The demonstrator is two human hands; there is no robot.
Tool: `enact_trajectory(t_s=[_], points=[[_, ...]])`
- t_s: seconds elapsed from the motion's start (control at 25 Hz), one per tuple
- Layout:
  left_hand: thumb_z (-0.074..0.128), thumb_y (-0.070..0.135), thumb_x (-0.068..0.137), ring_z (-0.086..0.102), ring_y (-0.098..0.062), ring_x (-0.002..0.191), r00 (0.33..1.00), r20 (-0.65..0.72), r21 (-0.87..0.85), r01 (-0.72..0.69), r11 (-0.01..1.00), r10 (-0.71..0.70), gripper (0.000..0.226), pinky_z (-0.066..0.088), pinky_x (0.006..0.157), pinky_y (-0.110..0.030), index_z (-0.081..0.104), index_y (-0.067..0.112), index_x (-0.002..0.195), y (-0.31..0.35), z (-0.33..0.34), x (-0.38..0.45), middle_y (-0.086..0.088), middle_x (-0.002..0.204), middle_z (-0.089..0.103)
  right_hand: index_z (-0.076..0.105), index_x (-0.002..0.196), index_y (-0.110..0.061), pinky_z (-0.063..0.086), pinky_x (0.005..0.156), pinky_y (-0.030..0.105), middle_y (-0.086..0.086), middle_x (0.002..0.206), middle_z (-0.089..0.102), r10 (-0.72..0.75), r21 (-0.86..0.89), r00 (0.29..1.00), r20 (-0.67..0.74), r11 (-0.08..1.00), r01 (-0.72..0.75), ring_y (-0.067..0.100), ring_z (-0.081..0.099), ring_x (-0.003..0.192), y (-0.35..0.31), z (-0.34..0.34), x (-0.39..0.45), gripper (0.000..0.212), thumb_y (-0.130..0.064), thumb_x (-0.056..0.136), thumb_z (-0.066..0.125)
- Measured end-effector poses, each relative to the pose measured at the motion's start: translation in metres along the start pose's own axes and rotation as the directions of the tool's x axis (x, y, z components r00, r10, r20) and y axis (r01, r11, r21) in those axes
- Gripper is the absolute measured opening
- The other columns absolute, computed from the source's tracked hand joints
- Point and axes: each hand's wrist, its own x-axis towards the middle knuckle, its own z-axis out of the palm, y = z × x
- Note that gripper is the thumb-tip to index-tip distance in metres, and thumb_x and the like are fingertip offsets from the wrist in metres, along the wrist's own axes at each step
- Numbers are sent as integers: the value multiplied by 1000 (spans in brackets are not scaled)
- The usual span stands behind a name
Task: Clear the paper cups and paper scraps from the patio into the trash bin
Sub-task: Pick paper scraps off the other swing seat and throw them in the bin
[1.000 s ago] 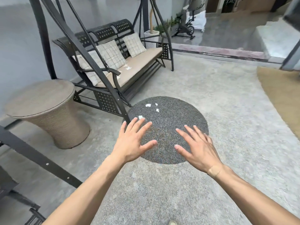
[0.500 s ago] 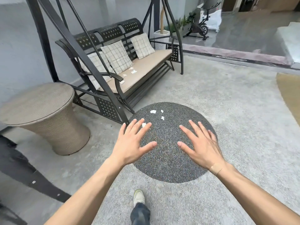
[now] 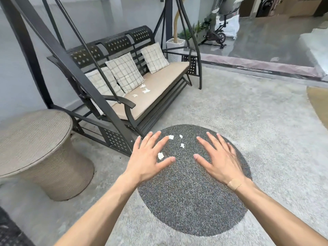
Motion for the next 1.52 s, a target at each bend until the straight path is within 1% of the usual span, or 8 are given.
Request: enact_trajectory(t_s=[0.24, 0.4, 0.48, 0.6, 0.8, 1.04, 1.28, 1.52], points=[[12, 87, 79, 2, -14, 149, 999, 35, -17, 7, 1000, -6, 84, 0, 120, -50, 15, 43, 150, -44, 13, 88, 7, 162, 11, 13, 145, -50, 4, 112, 54, -7, 158, 7, 6, -6, 1000, 2, 1000, -6, 18, -1, 146, 5, 21, 97, 66, -77, 85, 18], [14, 88, 79, 2, -14, 149, 999, 40, -18, 28, 999, -27, 83, 0, 120, -50, 16, 44, 150, -62, 38, 156, 7, 162, 12, 12, 145, -49, 10, 115, 57, -6, 159, 6, -18, -12, 1000, 20, 1000, 18, 19, -2, 146, 29, 39, 172, 67, -78, 84, 16], [12, 88, 79, 1, -14, 149, 998, 42, -2, 41, 999, -41, 83, 0, 120, -50, 15, 44, 150, -69, 51, 198, 7, 162, 11, 12, 145, -49, 12, 115, 57, -7, 159, 7, -42, -8, 999, 18, 999, 42, 20, -1, 146, 45, 46, 215, 67, -78, 85, 17], [13, 88, 80, 1, -14, 149, 997, 40, 4, 72, 997, -72, 83, 1, 120, -50, 15, 44, 150, -70, 65, 263, 7, 162, 11, 14, 145, -48, 12, 115, 57, -6, 160, 7, -60, -3, 998, 26, 998, 60, 20, 0, 147, 75, 47, 278, 67, -77, 85, 18], [12, 87, 80, 1, -14, 149, 990, 33, -23, 138, 990, -137, 83, -2, 120, -50, 13, 44, 150, -66, 74, 364, 7, 162, 9, 12, 145, -49, 7, 116, 55, -7, 159, 5, -103, 2, 993, 57, 995, 103, 18, -4, 145, 122, 33, 373, 69, -79, 83, 14], [12, 87, 80, 2, -14, 149, 984, 34, -38, 178, 983, -177, 81, -1, 119, -52, 11, 45, 149, -77, 89, 450, 8, 162, 8, 12, 145, -48, 12, 115, 58, -5, 159, 5, -135, -5, 986, 93, 991, 136, 18, -3, 145, 154, 38, 466, 69, -79, 84, 13], [10, 87, 80, 5, -17, 149, 984, 45, -37, 175, 984, -174, 81, 0, 120, -52, 12, 44, 149, -127, 113, 544, 6, 162, 9, 13, 145, -48, 11, 116, 56, -6, 159, 6, -148, -11, 982, 118, 989, 151, 18, -2, 145, 165, 63, 568, 70, -79, 83, 12], [10, 87, 80, 1, -15, 149, 975, 65, -66, 219, 974, -214, 81, -4, 120, -49, 11, 45, 150, -201, 122, 640, 9, 162, 5, 12, 145, -49, 10, 116, 54, -7, 159, 7, -167, -22, 978, 125, 985, 171, 17, -2, 146, 146, 85, 696, 66, -77, 85, 17]])
